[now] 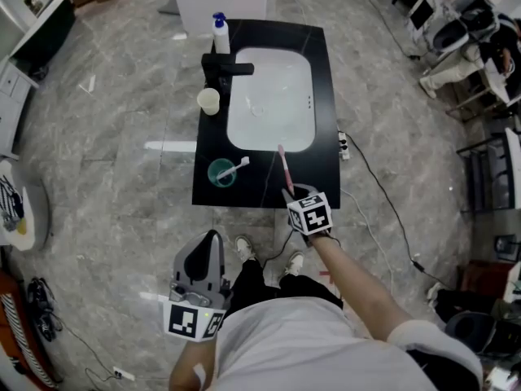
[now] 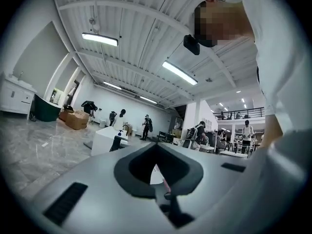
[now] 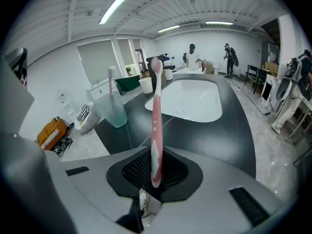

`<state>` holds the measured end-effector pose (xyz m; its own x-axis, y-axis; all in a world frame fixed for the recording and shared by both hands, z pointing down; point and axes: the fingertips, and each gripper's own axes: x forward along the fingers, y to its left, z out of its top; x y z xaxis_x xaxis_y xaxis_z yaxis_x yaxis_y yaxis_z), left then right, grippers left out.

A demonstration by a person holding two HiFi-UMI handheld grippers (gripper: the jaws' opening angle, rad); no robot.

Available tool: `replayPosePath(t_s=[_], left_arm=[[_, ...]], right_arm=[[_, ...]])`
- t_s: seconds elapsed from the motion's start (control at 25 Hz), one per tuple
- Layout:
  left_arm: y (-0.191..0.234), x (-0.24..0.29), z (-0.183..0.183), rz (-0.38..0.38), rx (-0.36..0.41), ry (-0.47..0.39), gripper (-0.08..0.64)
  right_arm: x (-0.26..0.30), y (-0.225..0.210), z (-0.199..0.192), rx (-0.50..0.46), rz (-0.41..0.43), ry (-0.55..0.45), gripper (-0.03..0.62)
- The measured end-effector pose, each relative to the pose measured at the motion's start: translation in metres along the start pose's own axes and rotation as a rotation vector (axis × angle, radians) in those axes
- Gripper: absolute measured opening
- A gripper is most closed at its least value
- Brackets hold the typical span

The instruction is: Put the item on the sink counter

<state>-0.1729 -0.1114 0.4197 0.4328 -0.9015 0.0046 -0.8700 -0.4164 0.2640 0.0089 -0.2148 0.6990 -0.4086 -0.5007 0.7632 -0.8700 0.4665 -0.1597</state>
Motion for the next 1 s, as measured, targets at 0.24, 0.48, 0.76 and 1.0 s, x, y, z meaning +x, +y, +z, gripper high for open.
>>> replayPosePath(t_s=[0.24,0.48,0.76,1.0], left_arm=[[0.011,0.006,0.002,0.0,-0.014,-0.008,0.003],[0.017,0.01,0.001,0.001,-0.034,-0.015,0.003],[0.02,0.018,-0.002,-0.004,-0.069,-0.031,0.003],[0.024,0.017,-0.003,0.006,-0.093,-0.041,0.003]], right_arm=[[0.007,0.001,0.001,0.033,0.006,0.014,0.066],[0.013,-0.001,-0.003,0.058,0.015,0.064,0.066],[0.015,-0.003,-0.001,0.061,0.019,0.098,0.066],[0.017,-0.002,-0.007,0.106,0.033,0.122,0.066]])
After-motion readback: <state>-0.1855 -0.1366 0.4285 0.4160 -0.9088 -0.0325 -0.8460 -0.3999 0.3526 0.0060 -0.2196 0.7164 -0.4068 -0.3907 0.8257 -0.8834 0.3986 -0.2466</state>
